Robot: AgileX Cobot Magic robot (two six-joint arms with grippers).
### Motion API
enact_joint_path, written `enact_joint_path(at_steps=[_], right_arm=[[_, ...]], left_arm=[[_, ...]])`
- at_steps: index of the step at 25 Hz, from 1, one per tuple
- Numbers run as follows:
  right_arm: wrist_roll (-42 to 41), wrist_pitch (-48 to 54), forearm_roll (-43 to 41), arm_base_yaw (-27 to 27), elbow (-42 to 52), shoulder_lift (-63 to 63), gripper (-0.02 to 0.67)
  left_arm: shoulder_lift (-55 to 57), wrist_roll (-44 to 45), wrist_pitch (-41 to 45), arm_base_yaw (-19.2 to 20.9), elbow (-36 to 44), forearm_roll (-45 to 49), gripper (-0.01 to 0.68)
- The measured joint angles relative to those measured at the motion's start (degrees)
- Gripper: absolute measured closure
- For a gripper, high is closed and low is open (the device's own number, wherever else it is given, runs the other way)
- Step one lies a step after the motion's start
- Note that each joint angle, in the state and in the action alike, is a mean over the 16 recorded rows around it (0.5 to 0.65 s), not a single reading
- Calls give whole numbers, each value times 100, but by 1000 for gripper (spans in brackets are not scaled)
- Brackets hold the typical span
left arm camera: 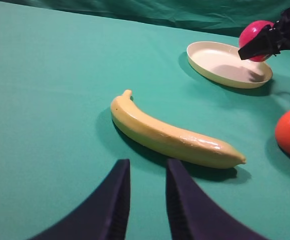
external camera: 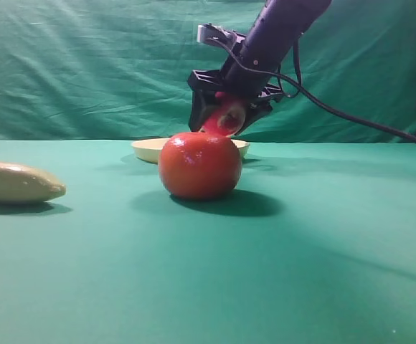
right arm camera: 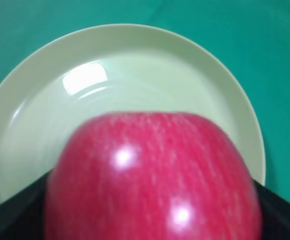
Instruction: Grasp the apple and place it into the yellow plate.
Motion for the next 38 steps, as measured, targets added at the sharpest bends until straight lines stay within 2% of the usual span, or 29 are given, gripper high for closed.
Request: enact_joint_path(at_steps=[4,8,11,19,24,31,38], right_arm=[[-27,166,-35,-5,-1,-147,28],[-12,471,-95,-43,-7,-392,97],[45,795,-161,-115,-11,-632,192],[374,1867,-306,-468,-21,-1398,499],[622,2474,-377,-686,24,-1929,621],[832,2798,-418,-822,701,-3007,649],[897,2194,-433,-828,2513,-4654,649]], left_arm=[[0,0,0,0,0,0,516],[0,0,0,0,0,0,516],[0,0,0,0,0,0,516],[0,0,0,0,0,0,516],[0,0,0,0,0,0,516],[0,0,0,0,0,0,516],[0,0,0,0,0,0,516]])
